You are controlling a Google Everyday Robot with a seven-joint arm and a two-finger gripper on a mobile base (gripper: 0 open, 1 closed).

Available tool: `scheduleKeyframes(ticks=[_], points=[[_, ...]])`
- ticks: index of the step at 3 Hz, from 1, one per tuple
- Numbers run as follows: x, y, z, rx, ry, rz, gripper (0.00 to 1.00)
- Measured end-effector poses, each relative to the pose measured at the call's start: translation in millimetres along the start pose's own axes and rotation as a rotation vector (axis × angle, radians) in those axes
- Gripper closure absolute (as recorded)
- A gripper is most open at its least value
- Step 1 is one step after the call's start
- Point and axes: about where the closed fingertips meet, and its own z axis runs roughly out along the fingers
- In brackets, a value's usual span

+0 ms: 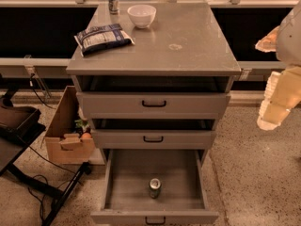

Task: Pick green can from bottom drawer and place on counter

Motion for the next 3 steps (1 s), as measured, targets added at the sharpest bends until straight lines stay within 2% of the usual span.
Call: scheduleKeyframes(ticks=[1,2,3], points=[[-1,0,0,0.007,-0.01,0.003,0.0],[3,10,30,0.015,-0.132,0.041,0.0],[10,50,90,-0.035,-0.286,0.052,0.0]])
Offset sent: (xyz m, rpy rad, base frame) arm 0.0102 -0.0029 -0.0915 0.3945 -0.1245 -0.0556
